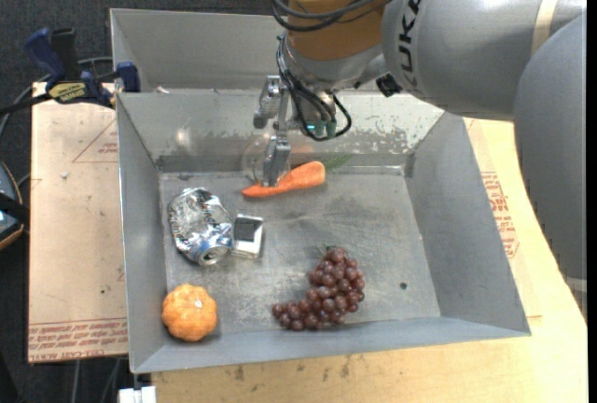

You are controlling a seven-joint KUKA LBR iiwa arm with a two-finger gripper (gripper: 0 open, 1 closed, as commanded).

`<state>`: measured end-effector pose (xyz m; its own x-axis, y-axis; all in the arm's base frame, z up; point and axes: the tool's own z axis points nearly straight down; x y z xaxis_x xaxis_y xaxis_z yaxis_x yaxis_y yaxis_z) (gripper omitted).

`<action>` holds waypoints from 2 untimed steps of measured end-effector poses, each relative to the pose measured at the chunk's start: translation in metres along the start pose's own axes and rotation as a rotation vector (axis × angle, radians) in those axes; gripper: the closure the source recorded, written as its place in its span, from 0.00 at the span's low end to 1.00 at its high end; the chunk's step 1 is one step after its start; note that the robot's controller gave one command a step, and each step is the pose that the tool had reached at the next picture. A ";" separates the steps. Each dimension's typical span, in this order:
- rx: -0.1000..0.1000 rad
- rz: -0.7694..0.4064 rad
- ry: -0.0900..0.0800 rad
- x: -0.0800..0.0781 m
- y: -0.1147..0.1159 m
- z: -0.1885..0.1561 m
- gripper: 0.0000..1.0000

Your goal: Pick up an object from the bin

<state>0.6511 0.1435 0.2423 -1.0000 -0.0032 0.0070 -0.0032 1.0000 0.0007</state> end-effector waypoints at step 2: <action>-0.002 0.013 -0.013 0.001 -0.037 0.061 0.00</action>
Offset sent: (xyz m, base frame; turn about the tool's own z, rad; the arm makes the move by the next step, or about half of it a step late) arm -0.0088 -0.0961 -0.1723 0.0284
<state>0.6493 0.1069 0.1810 -0.9999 0.0097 -0.0055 0.0097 1.0000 0.0025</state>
